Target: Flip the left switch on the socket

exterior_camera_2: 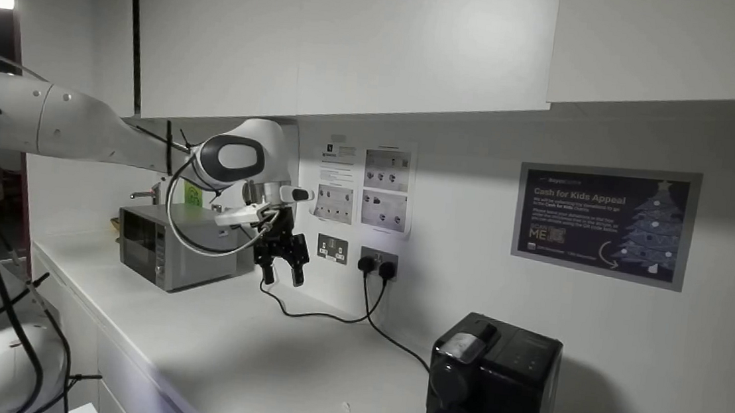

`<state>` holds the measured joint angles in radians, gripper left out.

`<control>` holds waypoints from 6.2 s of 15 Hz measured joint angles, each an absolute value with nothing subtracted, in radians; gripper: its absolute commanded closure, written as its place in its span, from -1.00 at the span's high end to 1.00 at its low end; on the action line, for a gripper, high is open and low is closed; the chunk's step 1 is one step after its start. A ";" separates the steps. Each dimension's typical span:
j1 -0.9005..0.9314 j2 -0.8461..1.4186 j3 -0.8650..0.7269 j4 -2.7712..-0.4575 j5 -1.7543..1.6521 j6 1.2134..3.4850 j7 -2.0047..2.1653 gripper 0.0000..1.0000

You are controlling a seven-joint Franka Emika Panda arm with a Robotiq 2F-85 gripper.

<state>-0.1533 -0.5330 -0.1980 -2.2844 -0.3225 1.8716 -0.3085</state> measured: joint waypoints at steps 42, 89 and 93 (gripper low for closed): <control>-0.086 -0.069 -0.163 -2.019 -0.035 2.305 -0.255 -0.37; -0.155 0.340 -0.029 -1.597 0.176 2.501 -0.430 -1.00; -0.169 0.354 -0.004 -1.587 0.178 2.502 -0.463 -1.00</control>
